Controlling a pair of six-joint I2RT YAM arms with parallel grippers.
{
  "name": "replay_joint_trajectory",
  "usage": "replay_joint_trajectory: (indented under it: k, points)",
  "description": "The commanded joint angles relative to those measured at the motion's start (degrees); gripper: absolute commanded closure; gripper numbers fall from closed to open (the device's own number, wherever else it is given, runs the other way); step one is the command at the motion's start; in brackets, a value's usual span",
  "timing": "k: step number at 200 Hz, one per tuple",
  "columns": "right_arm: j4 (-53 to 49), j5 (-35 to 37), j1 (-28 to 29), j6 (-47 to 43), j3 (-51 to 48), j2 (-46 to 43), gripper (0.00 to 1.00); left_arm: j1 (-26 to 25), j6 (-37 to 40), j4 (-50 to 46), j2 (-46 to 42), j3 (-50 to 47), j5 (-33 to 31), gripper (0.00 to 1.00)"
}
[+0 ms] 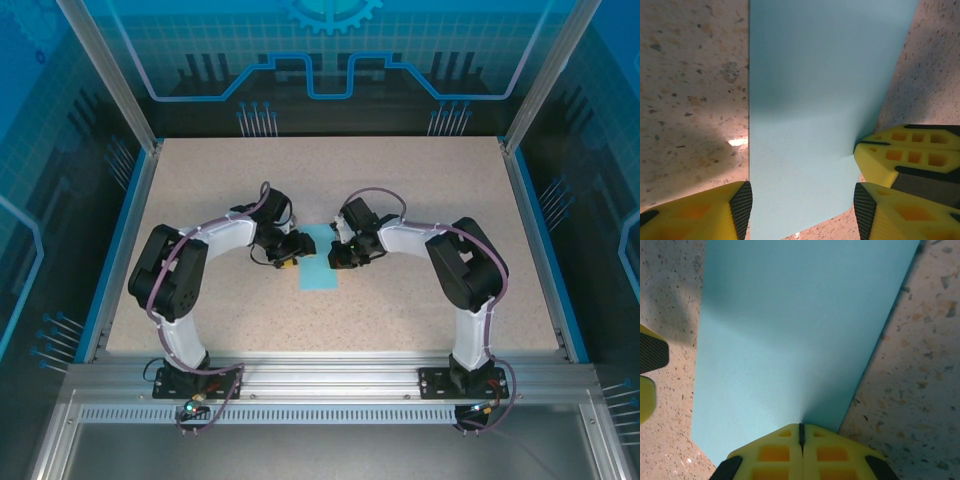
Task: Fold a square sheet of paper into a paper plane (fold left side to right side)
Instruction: Third fold the triangle at the center of the table.
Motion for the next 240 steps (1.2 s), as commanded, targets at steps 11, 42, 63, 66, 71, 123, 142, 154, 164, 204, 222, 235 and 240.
replay_joint_trajectory:
  k: [11, 42, 63, 66, 71, 123, 142, 154, 164, 204, 222, 235, 240]
  points:
    - [-7.3, 6.1, 0.3, -1.7, -1.6, 2.0, 1.0, 0.2, 1.5, 0.1, 1.7, 0.3, 2.2, 0.42]
    - [-7.5, 6.3, 0.4, -1.8, -1.6, 1.8, 1.0, 0.2, 3.1, -1.7, 3.7, 3.9, -0.8, 0.41]
    - [-7.0, 5.7, 0.5, -1.6, -1.6, 1.8, 1.0, 0.4, 4.2, -2.6, 5.5, 6.7, -2.7, 0.41]
    - [-7.0, 5.6, 0.5, -1.6, -1.6, 1.8, 1.0, 0.5, 4.3, -2.6, 5.8, 7.1, -2.9, 0.41]
    - [-6.9, 5.6, 0.5, -1.6, -1.6, 1.8, 1.0, 0.6, 4.6, -2.8, 6.4, 7.9, -3.2, 0.41]
    - [-6.3, 5.3, 0.6, -1.3, -2.1, 1.4, 1.0, 1.5, 6.4, -5.0, 11.5, 15.5, -8.7, 0.38]
    - [-6.2, 5.3, 0.6, -1.4, -2.2, 1.2, 1.0, 1.7, 7.0, -4.8, 13.2, 17.3, -9.3, 0.37]
    - [-6.3, 5.3, 0.6, -1.3, -2.1, 1.0, 1.0, 1.7, 7.3, -4.7, 14.1, 18.5, -9.5, 0.37]
    - [-6.3, 5.3, 0.7, -1.3, -2.3, 1.0, 1.0, 1.8, 7.6, -4.8, 14.9, 19.4, -9.6, 0.37]
    - [-6.2, 5.2, 0.7, -1.4, -2.2, 1.1, 1.0, 1.9, 8.2, -4.6, 17.1, 21.8, -9.0, 0.37]
    - [-6.3, 5.3, 0.7, -1.3, -2.1, 1.2, 1.0, 1.9, 8.2, -3.9, 17.2, 21.4, -7.4, 0.4]
    - [-6.2, 5.3, 0.6, -1.4, -2.1, 1.1, 1.0, 1.9, 8.1, -3.5, 17.1, 20.7, -6.3, 0.41]
    - [-6.2, 5.3, 0.7, -1.3, -2.1, 1.2, 1.0, 1.9, 8.0, -3.4, 17.0, 20.4, -6.1, 0.41]
